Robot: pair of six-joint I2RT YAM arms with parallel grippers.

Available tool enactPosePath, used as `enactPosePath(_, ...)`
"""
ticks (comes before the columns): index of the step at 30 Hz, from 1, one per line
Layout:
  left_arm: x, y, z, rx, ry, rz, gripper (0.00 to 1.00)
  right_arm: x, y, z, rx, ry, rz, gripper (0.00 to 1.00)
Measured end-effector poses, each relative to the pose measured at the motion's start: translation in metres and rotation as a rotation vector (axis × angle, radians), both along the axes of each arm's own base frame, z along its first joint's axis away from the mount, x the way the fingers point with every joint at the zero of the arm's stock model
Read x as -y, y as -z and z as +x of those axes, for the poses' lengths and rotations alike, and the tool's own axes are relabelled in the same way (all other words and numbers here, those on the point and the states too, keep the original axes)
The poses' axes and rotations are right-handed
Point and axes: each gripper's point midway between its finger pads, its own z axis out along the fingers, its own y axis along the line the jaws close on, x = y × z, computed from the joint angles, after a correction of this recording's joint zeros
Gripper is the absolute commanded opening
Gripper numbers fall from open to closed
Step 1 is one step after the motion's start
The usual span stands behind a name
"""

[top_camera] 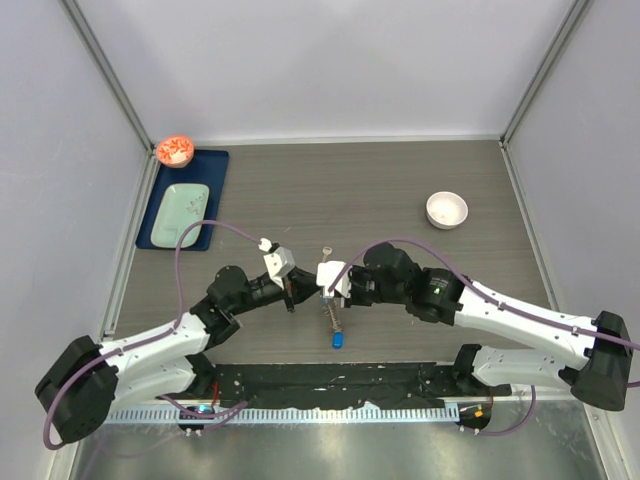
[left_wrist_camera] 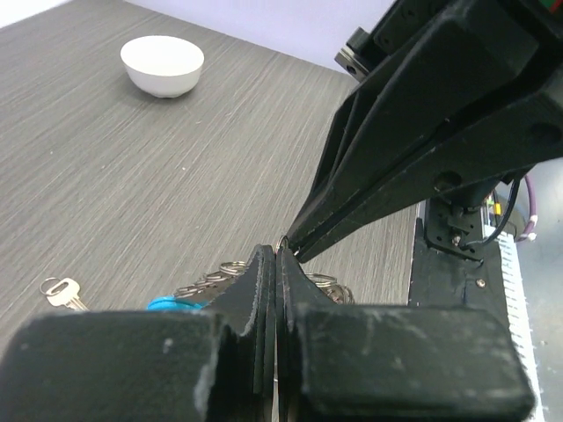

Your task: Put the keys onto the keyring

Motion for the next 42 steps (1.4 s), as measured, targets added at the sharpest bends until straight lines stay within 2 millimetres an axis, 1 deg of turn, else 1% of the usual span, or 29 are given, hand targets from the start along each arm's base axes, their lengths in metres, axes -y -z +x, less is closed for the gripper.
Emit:
enactPosePath(9,0.0,-0.004,0.009,-0.039,-0.077,-0.084,0.0,-0.007,0.0,0.008,0.024,0.049,0.061,0.01)
enactPosePath(17,-0.011,-0.003,0.013,-0.055,-0.159,-0.173,0.0,-0.01,-0.003,0.013,0.051,0.072,0.091,0.01)
enactPosePath(19,-0.014,-0.002,0.013,-0.061,-0.173,-0.189,0.06,-0.01,-0.003,0.014,0.06,0.076,0.089,0.01)
enactPosePath(20,-0.015,-0.002,0.013,-0.064,-0.177,-0.195,0.2,-0.01,-0.004,0.015,0.064,0.075,0.089,0.01)
enactPosePath(22,-0.018,-0.001,0.012,-0.062,-0.183,-0.203,0.3,-0.01,-0.006,0.016,0.078,0.076,0.083,0.01)
enactPosePath(24,-0.023,-0.008,0.014,-0.044,-0.209,-0.226,0.34,-0.006,-0.007,0.017,0.09,0.081,0.056,0.01)
enactPosePath(26,-0.029,-0.019,0.015,-0.015,-0.23,-0.254,0.38,-0.001,-0.008,0.018,0.101,0.081,0.022,0.01)
enactPosePath(28,-0.034,-0.028,0.014,0.02,-0.242,-0.267,0.43,0.002,-0.014,0.019,0.113,0.079,-0.001,0.01)
enactPosePath(30,-0.038,-0.031,0.013,0.049,-0.249,-0.255,0.45,0.003,-0.021,0.02,0.123,0.07,-0.017,0.01)
enactPosePath(33,-0.039,-0.029,0.013,0.096,-0.254,-0.192,0.47,0.002,-0.025,0.019,0.124,0.047,-0.043,0.01)
enactPosePath(37,-0.034,-0.023,0.015,0.168,-0.223,-0.072,0.49,0.002,-0.023,0.016,0.113,0.011,-0.092,0.01)
enactPosePath(42,-0.024,-0.023,0.016,0.268,-0.14,0.031,0.5,0.004,-0.021,0.014,0.112,-0.021,-0.138,0.01)
